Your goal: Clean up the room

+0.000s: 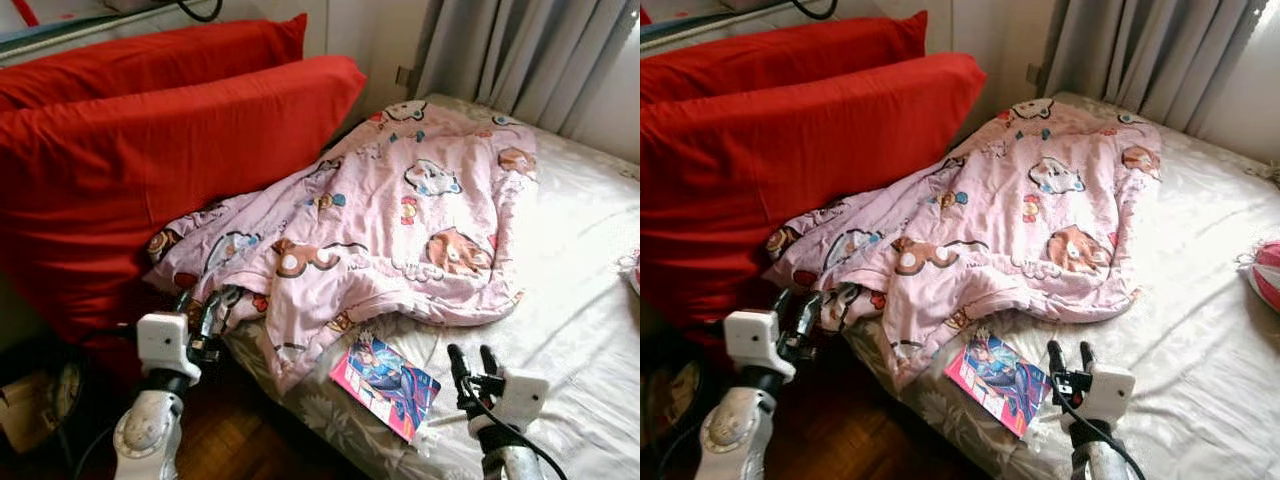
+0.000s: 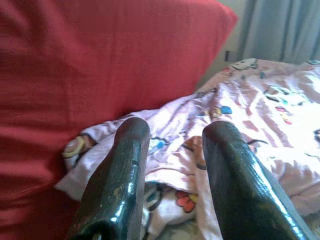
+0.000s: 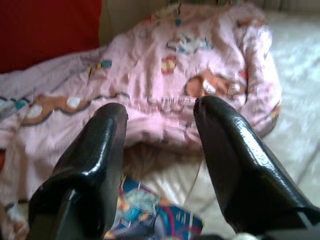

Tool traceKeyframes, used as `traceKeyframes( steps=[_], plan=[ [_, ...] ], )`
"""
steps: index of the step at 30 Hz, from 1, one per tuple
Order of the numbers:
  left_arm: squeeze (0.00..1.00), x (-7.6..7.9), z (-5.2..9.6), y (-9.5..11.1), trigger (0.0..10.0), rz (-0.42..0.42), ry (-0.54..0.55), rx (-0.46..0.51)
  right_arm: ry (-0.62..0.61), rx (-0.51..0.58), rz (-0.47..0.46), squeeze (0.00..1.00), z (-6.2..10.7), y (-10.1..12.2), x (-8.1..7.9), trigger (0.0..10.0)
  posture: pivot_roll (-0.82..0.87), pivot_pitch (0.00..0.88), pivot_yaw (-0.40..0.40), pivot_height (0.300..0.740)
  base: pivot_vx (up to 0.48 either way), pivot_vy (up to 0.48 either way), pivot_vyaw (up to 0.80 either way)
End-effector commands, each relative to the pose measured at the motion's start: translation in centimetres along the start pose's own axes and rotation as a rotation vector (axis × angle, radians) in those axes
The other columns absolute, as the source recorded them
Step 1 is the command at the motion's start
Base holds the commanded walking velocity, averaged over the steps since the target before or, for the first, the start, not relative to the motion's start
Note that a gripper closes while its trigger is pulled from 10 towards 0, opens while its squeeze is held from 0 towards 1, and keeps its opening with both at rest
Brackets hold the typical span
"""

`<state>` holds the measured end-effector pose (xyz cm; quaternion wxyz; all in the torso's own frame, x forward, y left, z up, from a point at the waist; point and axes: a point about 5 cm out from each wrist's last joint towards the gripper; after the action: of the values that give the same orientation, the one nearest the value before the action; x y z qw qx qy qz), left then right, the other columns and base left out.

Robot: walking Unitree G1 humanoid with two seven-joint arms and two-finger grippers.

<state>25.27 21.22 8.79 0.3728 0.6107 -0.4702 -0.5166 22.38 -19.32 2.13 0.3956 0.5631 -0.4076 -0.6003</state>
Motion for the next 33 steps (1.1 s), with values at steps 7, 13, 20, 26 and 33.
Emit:
traceKeyframes(
  steps=[7, 13, 20, 26, 33],
  plan=[
    [0.00, 0.7, 1.6, -0.4, 10.0, 0.027, -0.083, -0.070, -0.007, -0.006, 0.016, 0.00, 0.2, 0.5, -0.3, 10.0, -0.01, 0.111, -0.058, 0.740, 0.000, 0.000, 0.00],
    [0.00, 0.0, 2.1, -0.7, 10.0, 0.025, -0.063, -0.116, -0.016, -0.023, -0.003, 0.00, -0.1, 0.2, -1.0, 10.0, -0.01, 0.091, -0.063, 0.740, 0.000, 0.000, 0.00],
    [0.00, 1.6, 1.0, -0.1, 10.0, 0.060, -0.088, -0.105, 0.039, -0.006, 0.021, 0.00, -1.1, 1.4, -1.8, 10.0, -0.03, 0.119, -0.060, 0.740, 0.000, 0.000, 0.00],
    [0.00, 2.0, 0.6, 0.5, 10.0, 0.073, -0.093, -0.093, 0.058, 0.010, 0.037, 0.00, -1.6, 2.5, -1.9, 10.0, -0.02, 0.163, -0.074, 0.740, 0.000, 0.000, 0.00],
    [0.00, 0.8, 0.4, 1.3, 10.0, 0.043, -0.048, -0.075, 0.014, 0.036, 0.057, 0.00, -2.1, 3.7, -0.9, 10.0, 0.01, 0.195, -0.084, 0.740, 0.000, 0.000, 0.00]
  ],
)
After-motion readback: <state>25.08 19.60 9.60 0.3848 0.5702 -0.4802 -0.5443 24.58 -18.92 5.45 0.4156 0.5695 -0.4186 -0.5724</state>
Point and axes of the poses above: a point about 5 cm out from each wrist's last joint towards the gripper, its own z axis pointing back from the gripper into the wrist, its own y axis along the axis of the wrist's last joint, x = y × z, and after that the axes turned 11 degrees about -z, right-handed
